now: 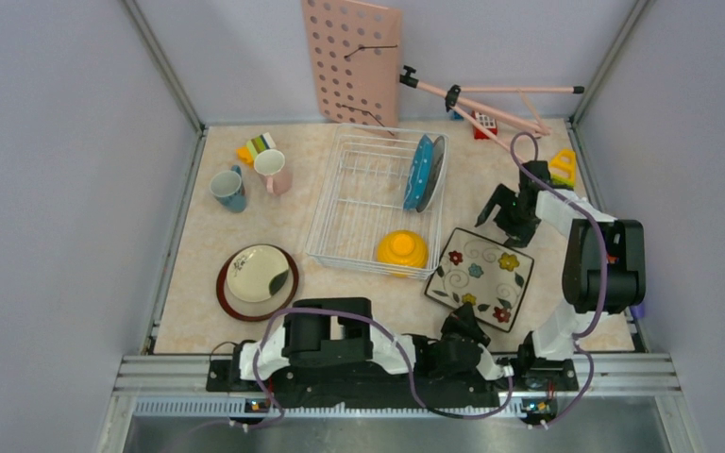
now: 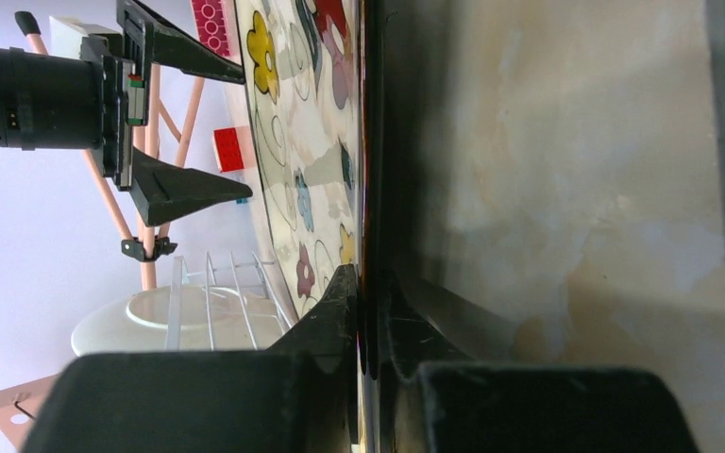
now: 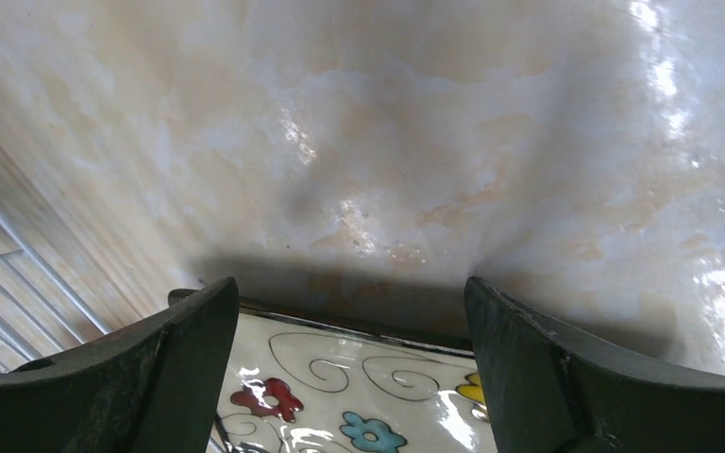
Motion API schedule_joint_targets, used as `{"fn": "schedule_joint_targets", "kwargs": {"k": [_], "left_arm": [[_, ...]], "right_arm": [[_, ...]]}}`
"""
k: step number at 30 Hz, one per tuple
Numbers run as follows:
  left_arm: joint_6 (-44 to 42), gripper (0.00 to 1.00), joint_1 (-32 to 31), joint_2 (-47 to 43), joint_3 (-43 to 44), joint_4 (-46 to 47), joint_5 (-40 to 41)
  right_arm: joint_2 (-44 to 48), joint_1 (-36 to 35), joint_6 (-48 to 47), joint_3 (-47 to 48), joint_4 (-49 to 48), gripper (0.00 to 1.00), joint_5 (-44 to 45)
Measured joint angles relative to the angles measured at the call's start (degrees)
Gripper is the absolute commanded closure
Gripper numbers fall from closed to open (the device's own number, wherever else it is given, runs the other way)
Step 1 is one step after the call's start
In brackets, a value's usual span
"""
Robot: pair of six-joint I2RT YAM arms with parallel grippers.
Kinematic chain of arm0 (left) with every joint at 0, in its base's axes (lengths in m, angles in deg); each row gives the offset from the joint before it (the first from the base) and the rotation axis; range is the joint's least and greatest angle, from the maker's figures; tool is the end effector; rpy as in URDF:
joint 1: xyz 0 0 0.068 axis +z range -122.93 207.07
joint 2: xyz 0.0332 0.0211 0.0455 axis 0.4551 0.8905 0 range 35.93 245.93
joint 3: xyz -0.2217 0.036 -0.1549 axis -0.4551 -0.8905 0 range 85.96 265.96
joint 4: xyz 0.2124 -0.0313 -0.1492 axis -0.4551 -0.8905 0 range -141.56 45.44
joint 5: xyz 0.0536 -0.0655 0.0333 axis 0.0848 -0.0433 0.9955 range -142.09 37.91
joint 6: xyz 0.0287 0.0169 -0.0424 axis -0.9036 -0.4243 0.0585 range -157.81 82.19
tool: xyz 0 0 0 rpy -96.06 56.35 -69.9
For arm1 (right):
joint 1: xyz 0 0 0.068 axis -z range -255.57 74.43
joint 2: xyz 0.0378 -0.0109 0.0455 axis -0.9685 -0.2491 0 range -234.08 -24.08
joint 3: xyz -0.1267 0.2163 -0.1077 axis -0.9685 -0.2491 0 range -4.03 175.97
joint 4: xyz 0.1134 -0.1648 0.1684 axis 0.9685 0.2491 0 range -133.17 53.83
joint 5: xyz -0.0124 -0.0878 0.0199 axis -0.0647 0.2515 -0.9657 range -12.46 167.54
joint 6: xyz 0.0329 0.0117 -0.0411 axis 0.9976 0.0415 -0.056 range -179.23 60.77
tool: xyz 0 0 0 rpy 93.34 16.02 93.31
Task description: Load the mixed dishes into the dish rack
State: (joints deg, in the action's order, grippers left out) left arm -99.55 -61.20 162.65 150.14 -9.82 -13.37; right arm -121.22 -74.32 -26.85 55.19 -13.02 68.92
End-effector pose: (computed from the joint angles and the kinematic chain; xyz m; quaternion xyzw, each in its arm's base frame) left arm 0.0353 -0.4332 0.0880 0.7360 0.3745 0.1645 0.5395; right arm 0.3238 -0.0018 0.1710 0.2696 0.9412 0.1221 0.1629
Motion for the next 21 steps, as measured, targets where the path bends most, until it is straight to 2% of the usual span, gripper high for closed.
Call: {"fn": "schedule_joint_targets", "kwargs": {"k": [4, 10, 16, 21], "left_arm": [[-0.2, 1.0, 0.1, -0.2, 0.0, 0.2, 0.0], [3.4, 1.0, 1.1, -4.0, 0.0, -3.4, -2.7], [12.8, 1.0, 3.3, -10.0, 0.8, -10.3, -7.1], [23.1, 1.0, 6.2, -15.6, 0.9, -14.3, -11.8]], "right_arm": [[2.3, 0.0, 0.4, 0.3, 2.4, 0.11, 2.4], [10.1, 0.0, 2.7, 6.7, 14.3, 0.04, 8.8], [21.1, 0.6, 3.8, 10.7, 18.2, 0.02, 13.9], [27.3, 4.7, 3.8, 7.9, 19.1, 0.02, 12.1]]}}
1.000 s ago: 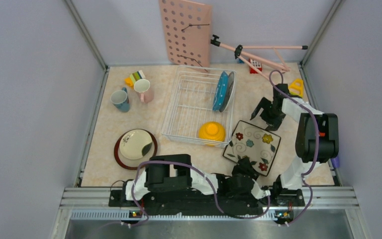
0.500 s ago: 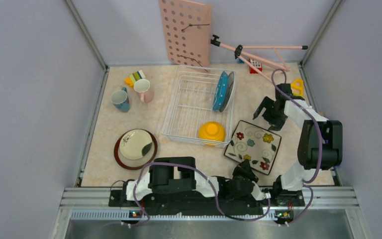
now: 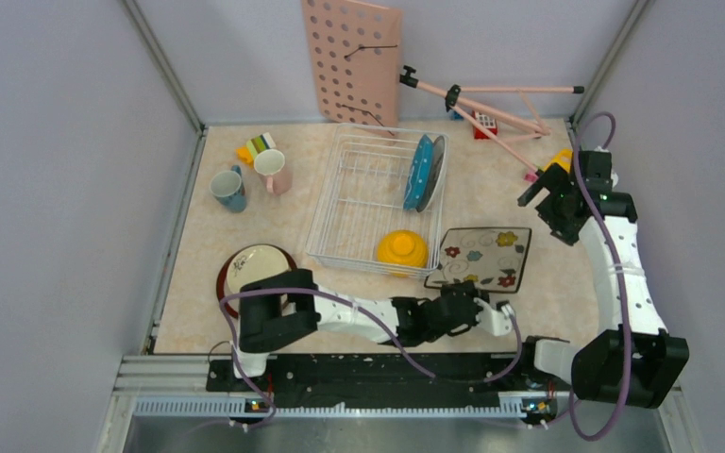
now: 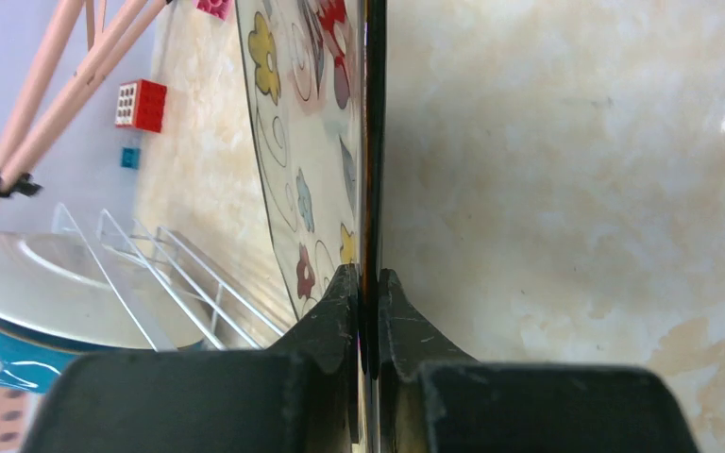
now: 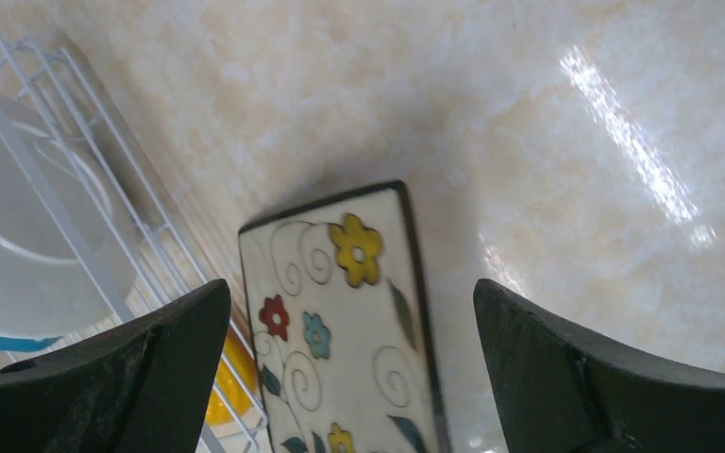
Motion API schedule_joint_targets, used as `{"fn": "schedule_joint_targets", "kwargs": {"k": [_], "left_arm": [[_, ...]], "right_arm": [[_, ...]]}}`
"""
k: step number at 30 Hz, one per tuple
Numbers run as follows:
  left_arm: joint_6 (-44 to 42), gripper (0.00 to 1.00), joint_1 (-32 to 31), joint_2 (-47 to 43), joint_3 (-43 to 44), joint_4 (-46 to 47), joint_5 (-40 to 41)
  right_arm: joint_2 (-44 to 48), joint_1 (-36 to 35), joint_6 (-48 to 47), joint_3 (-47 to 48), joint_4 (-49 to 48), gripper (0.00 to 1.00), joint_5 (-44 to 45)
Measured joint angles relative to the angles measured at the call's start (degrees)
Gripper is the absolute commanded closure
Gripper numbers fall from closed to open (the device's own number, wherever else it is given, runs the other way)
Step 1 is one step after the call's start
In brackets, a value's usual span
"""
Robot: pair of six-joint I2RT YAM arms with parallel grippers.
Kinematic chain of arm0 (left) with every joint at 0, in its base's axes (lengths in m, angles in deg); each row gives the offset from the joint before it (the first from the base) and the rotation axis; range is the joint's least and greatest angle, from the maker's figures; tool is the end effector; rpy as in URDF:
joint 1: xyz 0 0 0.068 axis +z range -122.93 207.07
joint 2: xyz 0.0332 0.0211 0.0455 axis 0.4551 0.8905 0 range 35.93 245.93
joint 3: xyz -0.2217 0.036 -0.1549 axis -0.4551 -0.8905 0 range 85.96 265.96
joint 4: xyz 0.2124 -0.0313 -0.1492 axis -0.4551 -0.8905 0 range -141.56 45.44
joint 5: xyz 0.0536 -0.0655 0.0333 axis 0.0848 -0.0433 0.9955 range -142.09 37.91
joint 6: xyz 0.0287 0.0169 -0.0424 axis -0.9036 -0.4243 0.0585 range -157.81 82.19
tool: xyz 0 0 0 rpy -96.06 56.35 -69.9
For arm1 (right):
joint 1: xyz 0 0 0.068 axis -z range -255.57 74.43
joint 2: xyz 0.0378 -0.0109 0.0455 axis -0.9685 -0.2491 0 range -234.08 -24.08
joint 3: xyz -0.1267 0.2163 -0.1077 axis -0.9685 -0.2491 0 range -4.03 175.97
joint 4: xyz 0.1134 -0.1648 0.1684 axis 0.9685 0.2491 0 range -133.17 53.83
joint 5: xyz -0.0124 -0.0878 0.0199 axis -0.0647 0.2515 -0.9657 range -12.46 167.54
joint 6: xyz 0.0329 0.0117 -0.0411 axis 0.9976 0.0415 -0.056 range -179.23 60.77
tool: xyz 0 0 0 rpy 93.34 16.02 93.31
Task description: Load the mixed dishes into the dish rack
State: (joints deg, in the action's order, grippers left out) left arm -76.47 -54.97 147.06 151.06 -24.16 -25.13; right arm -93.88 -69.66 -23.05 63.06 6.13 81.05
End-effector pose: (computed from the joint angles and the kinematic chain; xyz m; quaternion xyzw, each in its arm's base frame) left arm 0.0746 -0.4175 0.1794 0.6537 0.5151 -0.0081 0.5543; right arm 0.2423 -0.0273 0.3234 0.3488 0.8784 0.0571 0.3216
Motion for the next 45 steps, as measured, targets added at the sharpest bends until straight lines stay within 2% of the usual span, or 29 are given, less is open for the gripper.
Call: {"fn": "schedule_joint_targets", "kwargs": {"k": [7, 10, 13, 14, 15, 16, 17, 18, 20, 23, 28, 31, 36, 40, 43, 45], "left_arm": [[13.4, 1.0, 5.5, -6.7, -0.2, -0.3, -7.0], [16.9, 1.0, 7.2, -8.7, -1.1, 0.1, -8.9], [18.1, 1.0, 7.7, -9.2, -1.9, 0.9, -9.6], [18.2, 1.0, 7.7, -9.2, -2.0, 1.1, -9.6], [18.1, 1.0, 7.7, -9.2, -2.2, 1.4, -9.6], [18.2, 1.0, 7.7, -9.2, -2.3, 1.6, -9.6], [18.1, 1.0, 7.7, -9.2, -2.3, 1.7, -9.7], [17.9, 1.0, 7.7, -9.2, -2.3, 1.8, -10.3], [17.4, 0.96, 7.6, -9.1, -2.5, 1.4, -11.7], [16.8, 0.79, 7.0, -9.1, -2.5, 1.3, -12.0], [21.0, 0.56, 7.7, -8.9, -2.0, 2.6, -12.5], [22.6, 0.49, 7.8, -8.3, -0.2, 3.5, -12.8], [23.4, 0.49, 7.8, -6.5, 2.6, 4.0, -13.7], [23.8, 0.53, 7.8, -4.0, 5.2, 2.8, -14.5], [24.0, 0.67, 7.9, -2.4, 6.4, 1.3, -14.8], [23.9, 0.82, 8.0, -1.3, 7.6, 0.8, -14.6]], "right_arm": [[5.4, 2.0, -0.2, -8.8, 1.1, 0.06, -5.8], [5.4, 2.0, -0.2, -11.8, -0.4, 0.14, -10.1], [5.4, 2.0, 0.5, -14.8, -2.8, 0.26, -15.8], [5.4, 2.0, 0.9, -15.6, -3.5, 0.33, -17.3], [5.3, 2.0, 1.4, -16.0, -3.7, 0.47, -18.6], [5.3, 2.0, 1.8, -16.0, -3.8, 0.64, -19.6], [5.2, 2.0, 2.3, -16.0, -4.3, 0.88, -20.7], [5.2, 2.0, 2.2, -15.9, -4.5, 1.0, -21.3], [5.2, 1.7, 2.5, -15.1, -3.9, 1.0, -21.8], [4.7, 1.8, 1.9, -15.1, -0.9, 1.0, -21.1], [4.7, 1.8, 2.9, -15.0, -0.7, 1.0, -21.1], [4.7, 1.8, 3.1, -14.3, 0.7, 1.0, -20.7], [4.9, 1.8, 3.3, -12.0, 4.6, 1.0, -19.1], [4.9, 1.8, 3.2, -10.8, 6.5, 1.0, -18.4], [5.1, 1.8, 3.2, -10.7, 6.8, 1.0, -18.4], [5.2, 1.8, 2.8, -10.7, 7.0, 1.0, -17.7]]}}
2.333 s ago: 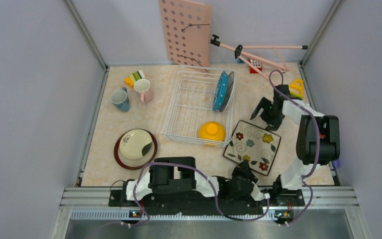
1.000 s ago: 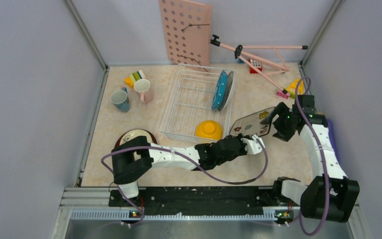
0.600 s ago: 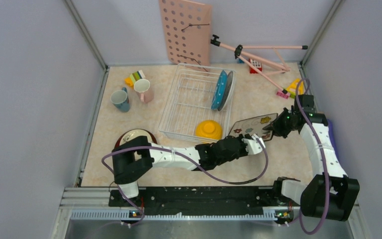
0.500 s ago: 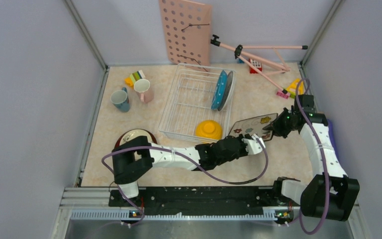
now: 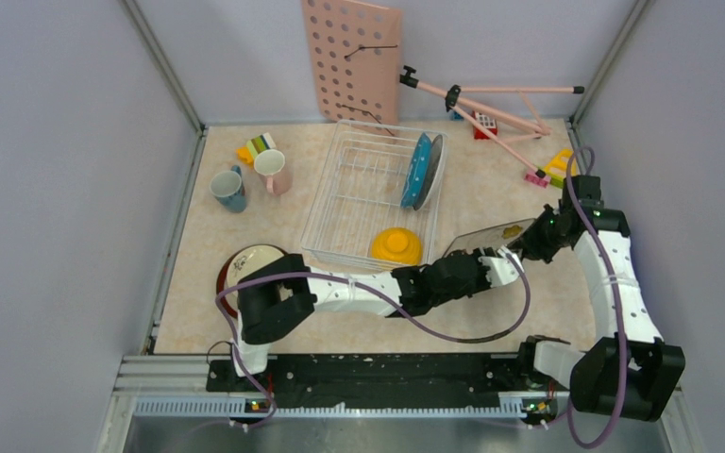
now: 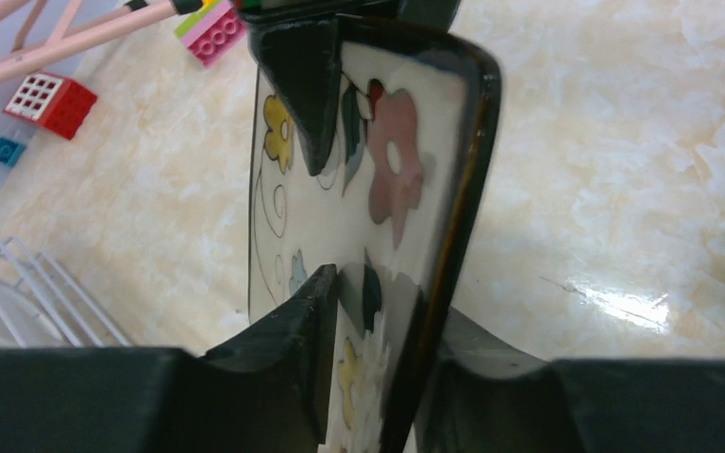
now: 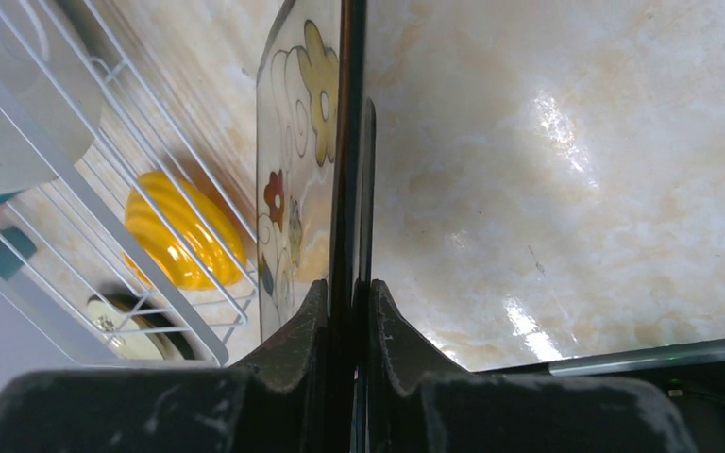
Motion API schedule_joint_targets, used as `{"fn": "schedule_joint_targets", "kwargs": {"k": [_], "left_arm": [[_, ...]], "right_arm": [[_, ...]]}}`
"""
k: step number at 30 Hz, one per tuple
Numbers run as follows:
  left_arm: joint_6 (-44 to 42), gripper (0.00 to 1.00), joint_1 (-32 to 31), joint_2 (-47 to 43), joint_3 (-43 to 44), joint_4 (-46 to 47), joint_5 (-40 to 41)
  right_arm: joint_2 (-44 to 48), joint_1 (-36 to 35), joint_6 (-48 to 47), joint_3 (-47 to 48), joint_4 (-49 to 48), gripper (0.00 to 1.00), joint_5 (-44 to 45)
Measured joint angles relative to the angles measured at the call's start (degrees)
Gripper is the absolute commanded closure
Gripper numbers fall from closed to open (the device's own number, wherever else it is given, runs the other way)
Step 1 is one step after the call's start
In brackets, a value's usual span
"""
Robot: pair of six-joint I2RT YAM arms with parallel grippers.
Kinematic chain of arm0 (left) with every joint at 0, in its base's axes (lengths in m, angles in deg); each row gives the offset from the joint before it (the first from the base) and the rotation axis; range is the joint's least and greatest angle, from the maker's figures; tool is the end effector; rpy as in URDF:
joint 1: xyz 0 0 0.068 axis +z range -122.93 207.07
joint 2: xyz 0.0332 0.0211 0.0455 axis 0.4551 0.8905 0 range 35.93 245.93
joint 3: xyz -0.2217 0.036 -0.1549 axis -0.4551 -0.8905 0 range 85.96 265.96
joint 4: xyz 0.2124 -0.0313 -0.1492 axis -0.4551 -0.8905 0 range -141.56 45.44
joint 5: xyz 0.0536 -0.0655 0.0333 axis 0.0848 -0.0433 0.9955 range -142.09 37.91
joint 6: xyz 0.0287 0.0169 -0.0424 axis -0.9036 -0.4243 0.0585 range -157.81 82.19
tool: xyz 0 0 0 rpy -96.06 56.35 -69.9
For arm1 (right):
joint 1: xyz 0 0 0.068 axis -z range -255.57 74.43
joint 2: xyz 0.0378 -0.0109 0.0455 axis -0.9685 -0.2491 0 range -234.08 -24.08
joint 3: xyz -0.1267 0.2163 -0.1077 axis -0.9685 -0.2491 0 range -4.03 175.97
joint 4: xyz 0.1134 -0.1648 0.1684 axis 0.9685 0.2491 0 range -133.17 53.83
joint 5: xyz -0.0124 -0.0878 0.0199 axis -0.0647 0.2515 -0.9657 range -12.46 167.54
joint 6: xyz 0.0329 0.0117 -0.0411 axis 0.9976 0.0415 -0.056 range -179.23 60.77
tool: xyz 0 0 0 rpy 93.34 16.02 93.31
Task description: Load the mixed dishes into the dish rack
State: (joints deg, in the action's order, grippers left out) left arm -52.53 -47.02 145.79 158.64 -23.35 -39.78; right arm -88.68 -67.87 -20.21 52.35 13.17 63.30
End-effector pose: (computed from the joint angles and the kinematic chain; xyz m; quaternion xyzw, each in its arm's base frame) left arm 0.1295 -0.4266 0.2317 0.5093 0.6124 -0.2221 0.5624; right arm 0.2038 -0.0187 0.2784 0.3588 0.8994 0.1755 0.1778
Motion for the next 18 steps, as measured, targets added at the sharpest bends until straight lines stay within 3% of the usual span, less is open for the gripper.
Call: {"fn": "schedule_joint_targets", "kwargs": {"k": [2, 4, 5, 7, 9, 12, 18], "left_arm": [[-1.3, 1.0, 0.0, 0.7, 1.2, -0.9, 0.4], [-4.5, 1.0, -0.3, 1.2, 2.5, -2.0, 0.2], [-5.1, 1.0, -0.4, 1.2, 2.7, -2.3, 0.3], [-5.4, 1.0, -0.6, 1.2, 2.7, -1.6, 1.0], [-4.5, 1.0, -0.3, 1.2, 2.7, -0.2, 0.8], [-3.2, 1.0, 0.1, 1.1, 2.6, 0.7, 0.8], [0.5, 1.0, 0.7, -1.3, -0.6, 3.9, 1.0]], "right_arm": [[0.1, 0.2, 0.3, 0.1, -0.1, 0.98, 0.6], [0.1, 0.5, 0.7, 0.8, 0.3, 0.85, 1.4], [0.1, 0.4, 0.4, 1.2, 0.6, 0.75, 2.1], [0.5, 0.3, 0.4, 1.8, 1.2, 0.44, 2.2], [1.6, 0.3, 0.3, 3.5, 1.1, 0.27, 1.4], [3.1, 0.2, -0.1, 7.5, 0.6, 0.15, 1.7], [4.6, 0.2, -0.3, 12.8, 0.8, 0.13, 7.4]]}}
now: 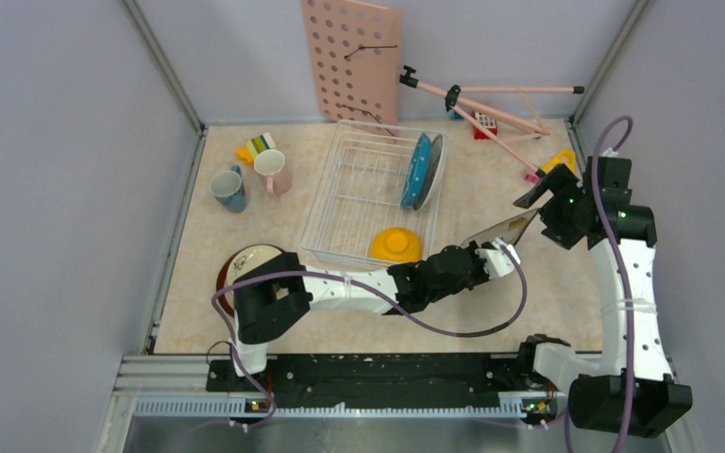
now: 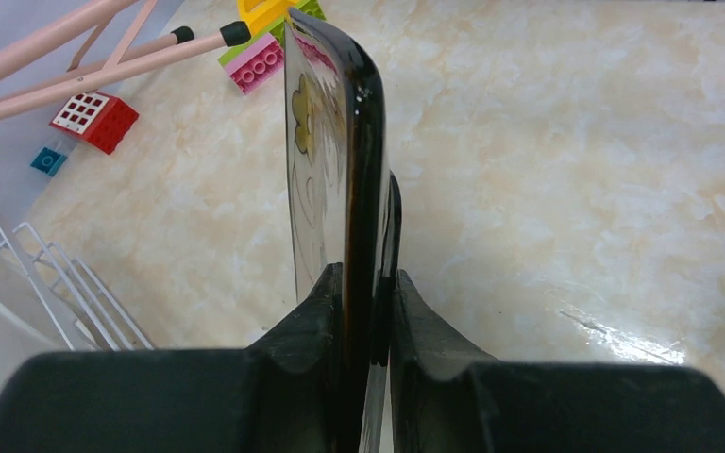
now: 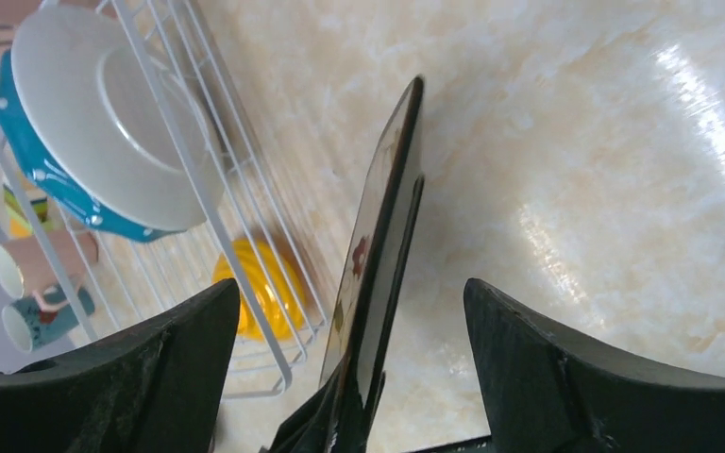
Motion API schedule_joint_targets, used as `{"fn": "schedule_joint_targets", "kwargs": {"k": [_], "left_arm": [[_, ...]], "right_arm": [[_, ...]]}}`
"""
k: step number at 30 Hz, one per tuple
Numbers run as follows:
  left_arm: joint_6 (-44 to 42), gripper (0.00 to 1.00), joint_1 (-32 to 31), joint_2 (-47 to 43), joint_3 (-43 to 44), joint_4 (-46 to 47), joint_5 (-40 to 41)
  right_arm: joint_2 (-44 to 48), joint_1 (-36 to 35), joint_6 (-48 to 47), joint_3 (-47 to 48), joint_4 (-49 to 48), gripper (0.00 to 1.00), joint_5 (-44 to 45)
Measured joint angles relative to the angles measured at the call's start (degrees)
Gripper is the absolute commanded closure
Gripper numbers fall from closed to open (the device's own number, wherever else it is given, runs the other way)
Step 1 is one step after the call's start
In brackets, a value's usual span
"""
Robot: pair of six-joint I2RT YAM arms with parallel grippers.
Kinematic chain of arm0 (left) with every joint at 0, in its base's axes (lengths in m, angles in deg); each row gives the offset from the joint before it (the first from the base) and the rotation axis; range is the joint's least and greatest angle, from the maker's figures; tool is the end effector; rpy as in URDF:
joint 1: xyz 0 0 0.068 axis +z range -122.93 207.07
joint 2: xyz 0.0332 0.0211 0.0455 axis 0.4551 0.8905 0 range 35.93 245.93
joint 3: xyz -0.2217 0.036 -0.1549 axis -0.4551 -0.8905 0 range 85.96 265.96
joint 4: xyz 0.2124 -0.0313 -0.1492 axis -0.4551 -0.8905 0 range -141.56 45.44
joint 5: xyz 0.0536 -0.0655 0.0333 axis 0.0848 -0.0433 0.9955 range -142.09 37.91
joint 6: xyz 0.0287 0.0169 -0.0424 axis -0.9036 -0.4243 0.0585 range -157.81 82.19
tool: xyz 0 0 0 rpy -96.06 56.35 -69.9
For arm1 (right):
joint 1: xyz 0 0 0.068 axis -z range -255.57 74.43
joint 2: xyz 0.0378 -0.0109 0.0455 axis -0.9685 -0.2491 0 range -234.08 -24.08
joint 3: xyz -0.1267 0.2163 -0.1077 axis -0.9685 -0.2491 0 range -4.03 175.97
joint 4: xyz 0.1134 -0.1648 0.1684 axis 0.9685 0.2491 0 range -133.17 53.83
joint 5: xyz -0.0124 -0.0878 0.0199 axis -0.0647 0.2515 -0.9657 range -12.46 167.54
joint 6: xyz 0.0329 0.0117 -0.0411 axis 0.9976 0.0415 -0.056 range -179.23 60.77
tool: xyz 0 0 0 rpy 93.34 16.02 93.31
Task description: Load the mixed dishes into the dish rack
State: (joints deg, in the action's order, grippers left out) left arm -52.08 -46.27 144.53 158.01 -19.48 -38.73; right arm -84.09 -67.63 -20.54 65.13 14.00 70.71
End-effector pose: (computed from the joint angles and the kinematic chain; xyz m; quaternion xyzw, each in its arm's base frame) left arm 0.1349 -0.4223 0.2445 0.4791 0.6060 -0.2316 0.5913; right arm 0.1923 -0.0226 0.3591 0.3494 0.8643 0.1485 0.3301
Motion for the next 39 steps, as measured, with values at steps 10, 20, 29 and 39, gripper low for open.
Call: {"fn": "schedule_joint_targets", "kwargs": {"k": [10, 20, 29, 39], "left_arm": [[12.4, 1.0, 0.3, -6.1, -1.5, -4.5, -1.2], [26.9, 1.0, 3.3, -16.8, -4.2, -16.2, -6.3], [44.2, 1.0, 11.5, -22.3, -2.7, -20.0, -16.4], [54.9, 1.0, 18.3, -27.5, 5.3, -35.8, -21.7]], "right_arm": [[2.8, 0.0, 1.0, 3.4, 2.7, 0.13, 16.7], [4.4, 0.0, 1.4, 3.4, 2.4, 0.13, 22.5], [4.4, 0.0, 1.4, 1.6, 1.7, 0.13, 22.4], [4.4, 0.0, 1.4, -0.7, 0.6, 0.14, 21.9]]}}
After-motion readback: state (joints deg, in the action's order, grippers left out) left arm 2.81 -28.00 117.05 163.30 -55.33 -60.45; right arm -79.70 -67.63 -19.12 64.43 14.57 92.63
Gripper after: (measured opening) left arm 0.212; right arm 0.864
